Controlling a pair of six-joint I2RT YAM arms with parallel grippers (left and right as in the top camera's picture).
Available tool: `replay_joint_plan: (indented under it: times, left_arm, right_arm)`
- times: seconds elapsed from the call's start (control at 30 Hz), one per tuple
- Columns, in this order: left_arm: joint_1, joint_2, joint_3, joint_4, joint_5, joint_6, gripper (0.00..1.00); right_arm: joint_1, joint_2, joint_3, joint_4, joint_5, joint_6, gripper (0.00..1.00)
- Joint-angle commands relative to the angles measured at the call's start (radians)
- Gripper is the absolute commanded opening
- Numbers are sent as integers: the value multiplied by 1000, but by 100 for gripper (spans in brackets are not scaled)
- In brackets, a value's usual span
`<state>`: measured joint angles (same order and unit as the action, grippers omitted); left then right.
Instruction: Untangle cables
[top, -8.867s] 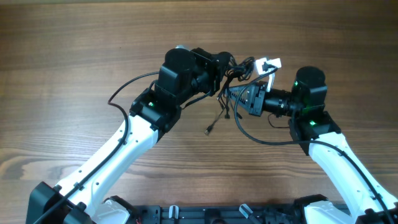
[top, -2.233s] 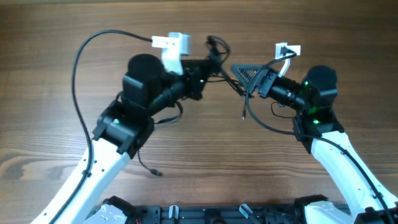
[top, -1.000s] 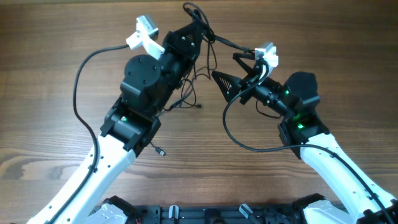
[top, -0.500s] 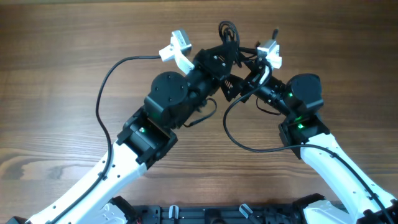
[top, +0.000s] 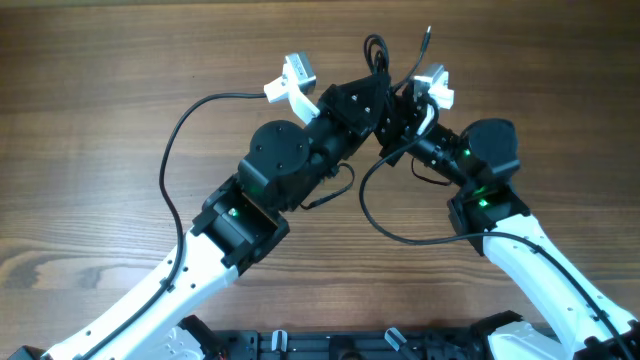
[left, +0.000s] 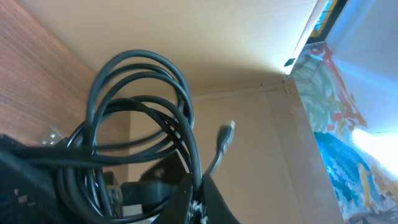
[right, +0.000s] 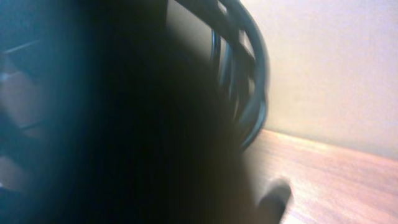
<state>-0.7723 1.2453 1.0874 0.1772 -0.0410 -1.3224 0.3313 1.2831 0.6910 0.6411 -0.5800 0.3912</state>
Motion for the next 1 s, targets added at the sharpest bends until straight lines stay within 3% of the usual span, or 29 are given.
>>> replay_joint_plan:
  times: [0.0, 0.17, 0.43, 0.97]
  left_arm:
    - [-8, 0, 13, 7, -7, -3, 4]
    - [8, 0, 13, 13, -87, -3, 4]
    - [93, -18, 13, 31, -88, -3, 4]
    - [314, -50, 12, 22, -87, 18, 4]
  right_arm:
    - [4, 3, 8, -66, 106, 39, 4]
    - [4, 3, 8, -177, 110, 37, 4]
    - [4, 3, 8, -401, 196, 25, 4]
    - [4, 3, 8, -507, 199, -34, 4]
